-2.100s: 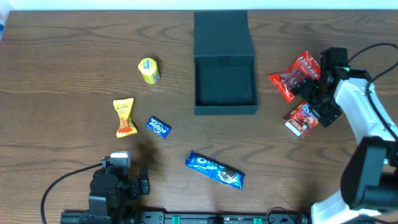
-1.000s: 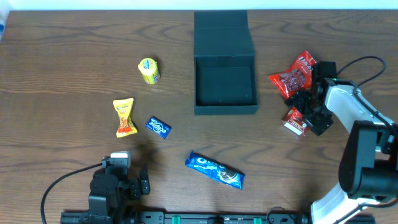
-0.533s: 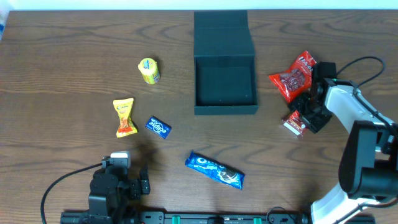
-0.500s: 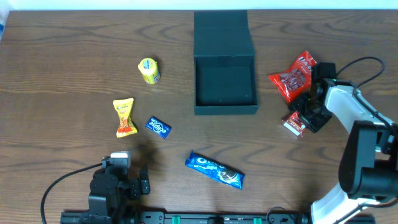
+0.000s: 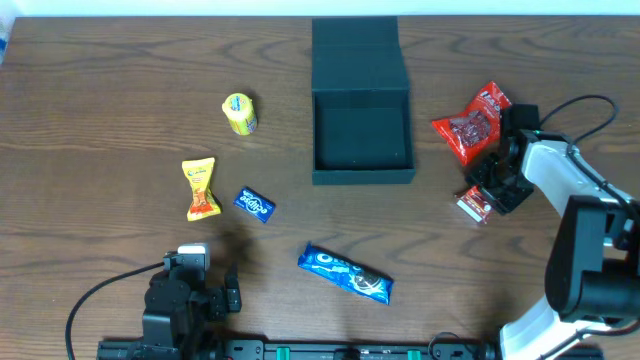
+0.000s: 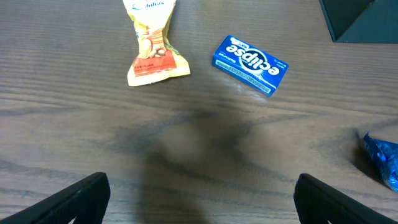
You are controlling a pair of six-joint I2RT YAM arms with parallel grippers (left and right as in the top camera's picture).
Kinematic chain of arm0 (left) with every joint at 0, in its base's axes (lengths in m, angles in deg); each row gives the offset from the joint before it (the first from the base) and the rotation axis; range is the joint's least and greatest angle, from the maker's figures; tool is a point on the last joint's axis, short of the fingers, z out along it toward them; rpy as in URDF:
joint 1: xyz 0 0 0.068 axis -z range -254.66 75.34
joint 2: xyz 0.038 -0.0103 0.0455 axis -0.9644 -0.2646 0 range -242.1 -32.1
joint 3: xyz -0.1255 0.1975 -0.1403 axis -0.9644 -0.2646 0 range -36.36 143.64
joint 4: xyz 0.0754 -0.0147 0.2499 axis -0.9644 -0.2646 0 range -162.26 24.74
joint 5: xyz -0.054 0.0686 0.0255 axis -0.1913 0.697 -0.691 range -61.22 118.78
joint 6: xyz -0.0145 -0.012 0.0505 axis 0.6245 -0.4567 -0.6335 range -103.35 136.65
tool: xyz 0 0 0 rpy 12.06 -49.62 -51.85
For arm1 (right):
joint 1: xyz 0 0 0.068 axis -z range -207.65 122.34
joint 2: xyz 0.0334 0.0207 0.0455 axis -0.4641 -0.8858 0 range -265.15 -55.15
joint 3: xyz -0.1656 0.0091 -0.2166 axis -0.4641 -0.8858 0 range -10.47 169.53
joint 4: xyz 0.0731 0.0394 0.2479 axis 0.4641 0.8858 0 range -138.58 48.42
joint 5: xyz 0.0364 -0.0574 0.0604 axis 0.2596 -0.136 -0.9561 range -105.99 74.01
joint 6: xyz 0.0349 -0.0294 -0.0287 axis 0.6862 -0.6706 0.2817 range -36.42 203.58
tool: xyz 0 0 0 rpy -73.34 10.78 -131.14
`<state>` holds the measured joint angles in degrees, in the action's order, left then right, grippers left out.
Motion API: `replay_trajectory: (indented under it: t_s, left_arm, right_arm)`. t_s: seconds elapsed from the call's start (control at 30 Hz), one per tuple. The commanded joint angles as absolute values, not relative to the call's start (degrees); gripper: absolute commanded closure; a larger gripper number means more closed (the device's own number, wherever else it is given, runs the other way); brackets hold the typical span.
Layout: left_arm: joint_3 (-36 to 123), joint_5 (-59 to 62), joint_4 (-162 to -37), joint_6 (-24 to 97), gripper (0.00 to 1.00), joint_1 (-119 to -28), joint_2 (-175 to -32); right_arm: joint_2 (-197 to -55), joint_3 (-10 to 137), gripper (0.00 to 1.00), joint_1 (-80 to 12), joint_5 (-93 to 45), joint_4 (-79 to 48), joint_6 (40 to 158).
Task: Pack container
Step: 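Close the right gripper on the Hello Panda box and lift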
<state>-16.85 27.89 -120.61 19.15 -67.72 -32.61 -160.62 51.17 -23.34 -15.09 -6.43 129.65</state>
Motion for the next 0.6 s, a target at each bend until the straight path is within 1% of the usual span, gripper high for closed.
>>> replay_trajectory:
  t_s: [0.0,0.23,0.33,0.43,0.57]
  left_arm:
    - [-18.66,27.85,-122.25,18.34,0.05,-67.93,-32.31]
    - [-18.66,27.85,-122.25,18.34,0.05,-67.93,-32.31]
    - [-18.66,27.85,-122.25,18.34,0.05,-67.93,-32.31]
    - [-18.66,27.85,-122.25,18.34,0.05,-67.93,-32.31]
    - [-18.66,27.85,-122.25,18.34,0.05,-67.93,-32.31]
  right_arm:
    - [-161.38,49.40,0.53,-23.14,-14.89,-6.61,129.82]
    - [-158.96,49.47,0.53,-23.14,-14.91,-6.52,129.80]
    - [-155.77,49.47,0.57,-23.14,-14.89,-5.93,129.76]
    - [-151.92,49.49,0.58,-23.19,-14.93,-4.73,129.41]
    - [-145.87,49.86,0.62,-23.25,-14.93,-0.84,128.71]
